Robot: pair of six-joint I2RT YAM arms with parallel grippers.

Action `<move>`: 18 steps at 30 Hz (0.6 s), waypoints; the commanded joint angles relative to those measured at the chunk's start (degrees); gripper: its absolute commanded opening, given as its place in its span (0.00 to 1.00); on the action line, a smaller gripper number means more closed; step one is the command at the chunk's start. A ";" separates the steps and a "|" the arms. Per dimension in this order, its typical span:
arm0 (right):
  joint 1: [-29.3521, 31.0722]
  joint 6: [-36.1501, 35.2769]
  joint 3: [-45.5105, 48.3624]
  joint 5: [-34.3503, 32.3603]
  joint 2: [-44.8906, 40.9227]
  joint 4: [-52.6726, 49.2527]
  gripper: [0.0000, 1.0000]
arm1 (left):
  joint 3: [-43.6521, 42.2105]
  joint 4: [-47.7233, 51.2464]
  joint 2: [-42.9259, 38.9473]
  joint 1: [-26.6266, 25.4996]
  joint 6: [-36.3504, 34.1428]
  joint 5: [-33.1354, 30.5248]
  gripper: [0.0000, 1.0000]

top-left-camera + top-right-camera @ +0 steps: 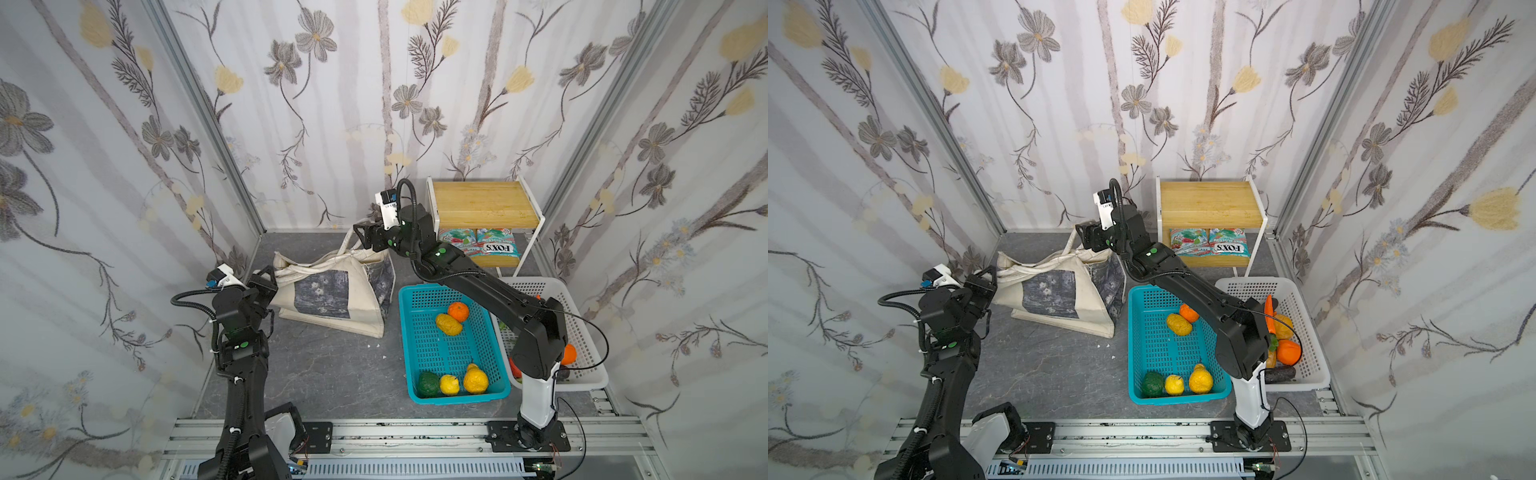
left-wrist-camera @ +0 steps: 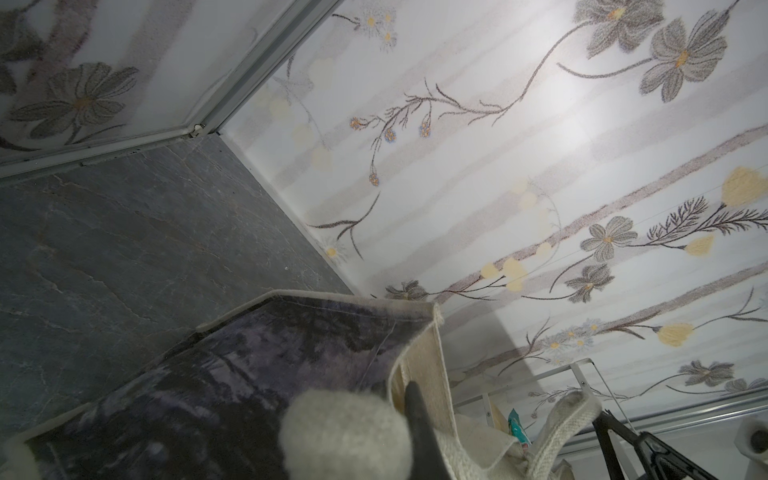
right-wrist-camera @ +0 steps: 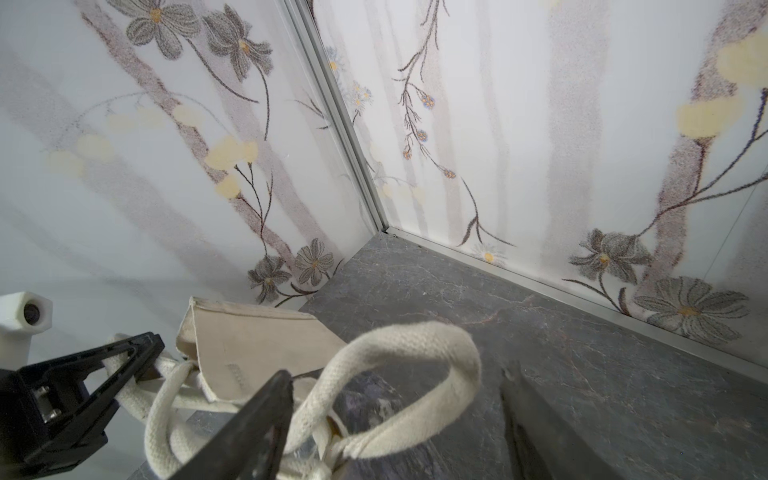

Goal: Place the food into the grocery bag and tie it

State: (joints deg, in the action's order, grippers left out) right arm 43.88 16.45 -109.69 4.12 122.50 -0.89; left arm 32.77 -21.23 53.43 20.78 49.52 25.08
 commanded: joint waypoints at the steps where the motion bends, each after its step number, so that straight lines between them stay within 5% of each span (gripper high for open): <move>1: 0.17 0.96 -3.12 2.30 2.61 -2.90 0.85 | -0.28 0.18 0.27 -0.13 -0.02 0.14 0.00; 9: -0.37 6.59 -10.15 -4.91 6.48 -9.14 0.93 | -0.52 -0.43 0.27 -0.21 0.54 0.06 0.00; 10: -0.44 7.11 -10.12 -4.66 6.65 -9.00 0.99 | -0.56 -0.55 0.27 -0.22 0.62 0.06 0.00; 18: -0.91 12.97 -10.82 4.28 9.97 -4.93 0.98 | -0.87 -1.18 0.36 -0.30 0.93 0.14 0.00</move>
State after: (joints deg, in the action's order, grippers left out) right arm 42.89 26.72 -119.98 3.95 131.66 -8.23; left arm 32.29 -22.50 53.69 20.51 50.19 25.10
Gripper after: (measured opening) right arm 0.988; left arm 0.077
